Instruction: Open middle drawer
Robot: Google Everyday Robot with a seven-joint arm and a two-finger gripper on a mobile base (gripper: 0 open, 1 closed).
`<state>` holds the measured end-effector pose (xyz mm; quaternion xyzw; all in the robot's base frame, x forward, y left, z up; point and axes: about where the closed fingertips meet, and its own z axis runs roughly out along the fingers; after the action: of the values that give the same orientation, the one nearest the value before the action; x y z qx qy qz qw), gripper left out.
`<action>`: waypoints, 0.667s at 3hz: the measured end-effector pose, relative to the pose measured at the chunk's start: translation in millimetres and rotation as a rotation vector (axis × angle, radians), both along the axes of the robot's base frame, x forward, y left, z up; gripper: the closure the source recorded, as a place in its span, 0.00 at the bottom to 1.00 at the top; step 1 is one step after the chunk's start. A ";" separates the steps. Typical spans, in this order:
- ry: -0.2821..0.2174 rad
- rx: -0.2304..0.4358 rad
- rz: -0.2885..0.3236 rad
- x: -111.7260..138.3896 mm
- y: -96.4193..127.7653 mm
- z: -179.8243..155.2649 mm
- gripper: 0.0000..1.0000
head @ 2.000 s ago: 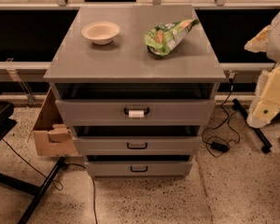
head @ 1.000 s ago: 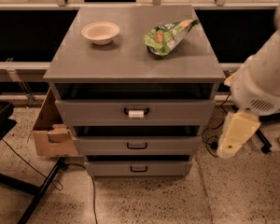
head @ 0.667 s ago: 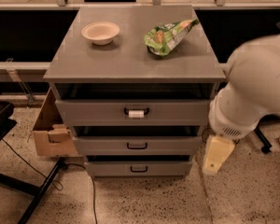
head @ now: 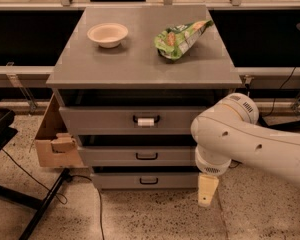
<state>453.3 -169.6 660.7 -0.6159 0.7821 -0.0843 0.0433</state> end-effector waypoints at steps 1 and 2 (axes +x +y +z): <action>0.000 0.000 -0.001 0.0 -0.2 -0.1 0.00; 0.003 0.020 0.002 5.9 -1.2 -10.8 0.00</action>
Offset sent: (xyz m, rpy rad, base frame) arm 0.0149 -0.0011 -0.0269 0.0508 0.0107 0.0077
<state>459.2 -170.8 649.9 -0.6165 0.7822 -0.0754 0.0483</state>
